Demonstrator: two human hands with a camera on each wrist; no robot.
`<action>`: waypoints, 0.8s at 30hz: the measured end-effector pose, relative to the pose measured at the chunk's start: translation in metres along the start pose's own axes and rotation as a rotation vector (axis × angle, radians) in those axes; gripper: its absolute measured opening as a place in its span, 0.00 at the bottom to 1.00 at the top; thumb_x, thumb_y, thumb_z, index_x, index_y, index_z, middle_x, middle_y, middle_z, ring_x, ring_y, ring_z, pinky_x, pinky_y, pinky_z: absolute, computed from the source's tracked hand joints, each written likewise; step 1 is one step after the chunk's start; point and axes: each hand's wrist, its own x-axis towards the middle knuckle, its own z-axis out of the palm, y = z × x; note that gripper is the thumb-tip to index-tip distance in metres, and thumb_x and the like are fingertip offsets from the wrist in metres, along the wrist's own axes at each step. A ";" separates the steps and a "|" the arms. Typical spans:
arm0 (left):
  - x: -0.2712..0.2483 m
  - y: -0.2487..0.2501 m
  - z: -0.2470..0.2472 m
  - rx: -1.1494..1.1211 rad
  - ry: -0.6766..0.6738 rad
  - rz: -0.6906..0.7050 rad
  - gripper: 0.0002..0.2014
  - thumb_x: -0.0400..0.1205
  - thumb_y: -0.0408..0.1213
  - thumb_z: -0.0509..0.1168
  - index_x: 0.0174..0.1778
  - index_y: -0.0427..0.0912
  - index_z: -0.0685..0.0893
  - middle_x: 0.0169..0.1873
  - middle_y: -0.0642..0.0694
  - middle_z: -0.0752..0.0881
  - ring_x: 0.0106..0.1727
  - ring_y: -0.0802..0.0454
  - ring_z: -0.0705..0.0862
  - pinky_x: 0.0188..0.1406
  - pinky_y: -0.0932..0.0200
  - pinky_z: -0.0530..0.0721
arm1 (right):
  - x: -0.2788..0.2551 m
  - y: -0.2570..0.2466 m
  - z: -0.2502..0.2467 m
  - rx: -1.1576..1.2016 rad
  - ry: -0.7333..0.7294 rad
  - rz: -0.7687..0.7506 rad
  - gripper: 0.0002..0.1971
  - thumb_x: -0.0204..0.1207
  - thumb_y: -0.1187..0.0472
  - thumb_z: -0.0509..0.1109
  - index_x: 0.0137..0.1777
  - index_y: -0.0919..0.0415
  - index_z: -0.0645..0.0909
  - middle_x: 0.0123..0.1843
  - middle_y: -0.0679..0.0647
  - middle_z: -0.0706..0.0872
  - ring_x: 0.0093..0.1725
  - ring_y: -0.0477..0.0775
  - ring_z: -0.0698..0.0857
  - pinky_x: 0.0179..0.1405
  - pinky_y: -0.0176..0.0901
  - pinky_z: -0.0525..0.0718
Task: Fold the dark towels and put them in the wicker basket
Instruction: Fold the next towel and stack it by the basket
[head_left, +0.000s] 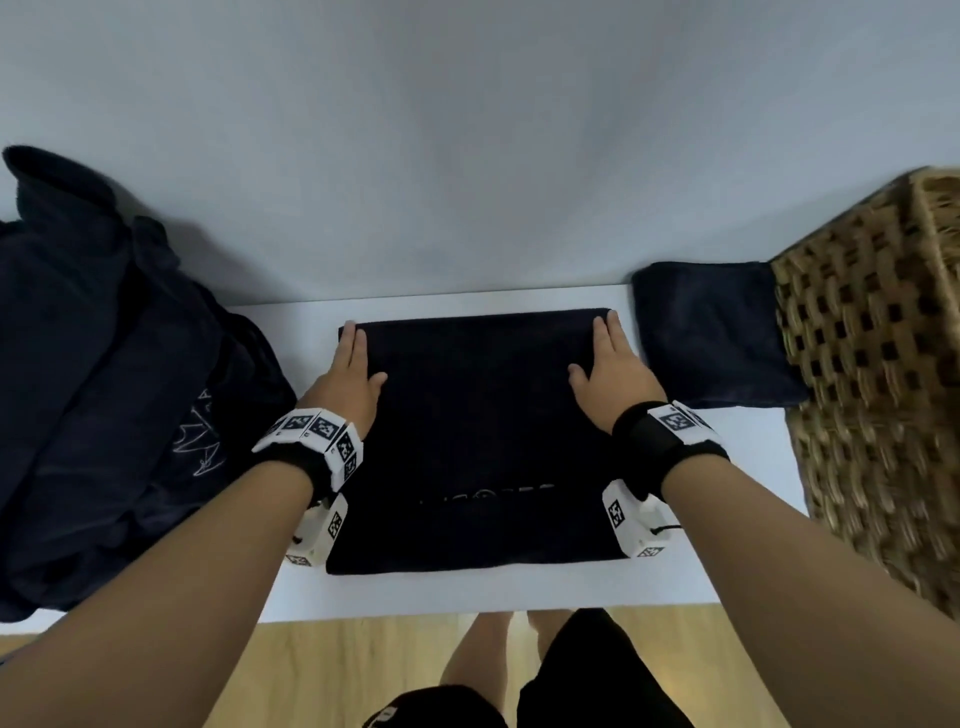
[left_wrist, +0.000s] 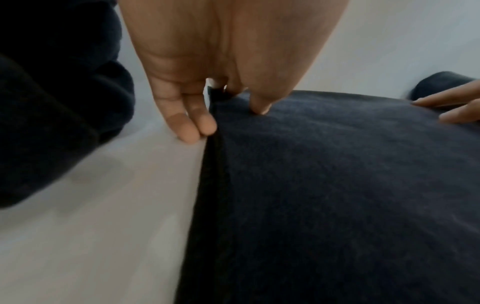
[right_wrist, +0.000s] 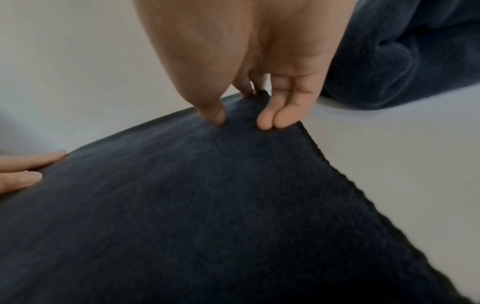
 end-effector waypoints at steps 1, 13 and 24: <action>-0.003 0.005 -0.001 0.015 0.014 -0.018 0.31 0.90 0.45 0.49 0.86 0.39 0.45 0.85 0.50 0.36 0.66 0.39 0.81 0.57 0.47 0.82 | -0.003 -0.002 -0.001 0.005 -0.001 0.017 0.36 0.85 0.52 0.58 0.87 0.59 0.46 0.88 0.48 0.39 0.70 0.61 0.79 0.60 0.52 0.82; -0.102 0.026 0.038 -0.043 -0.321 0.369 0.23 0.69 0.62 0.75 0.50 0.53 0.79 0.44 0.56 0.76 0.50 0.57 0.75 0.48 0.60 0.77 | -0.117 0.006 0.047 -0.195 -0.172 -0.337 0.22 0.71 0.45 0.74 0.63 0.51 0.78 0.58 0.50 0.78 0.60 0.55 0.76 0.58 0.51 0.78; -0.133 0.016 0.046 0.127 -0.453 0.386 0.14 0.74 0.53 0.74 0.48 0.49 0.82 0.47 0.54 0.79 0.47 0.57 0.77 0.44 0.65 0.74 | -0.138 0.019 0.047 -0.340 -0.339 -0.345 0.09 0.70 0.51 0.72 0.50 0.48 0.83 0.55 0.47 0.78 0.60 0.54 0.73 0.60 0.50 0.72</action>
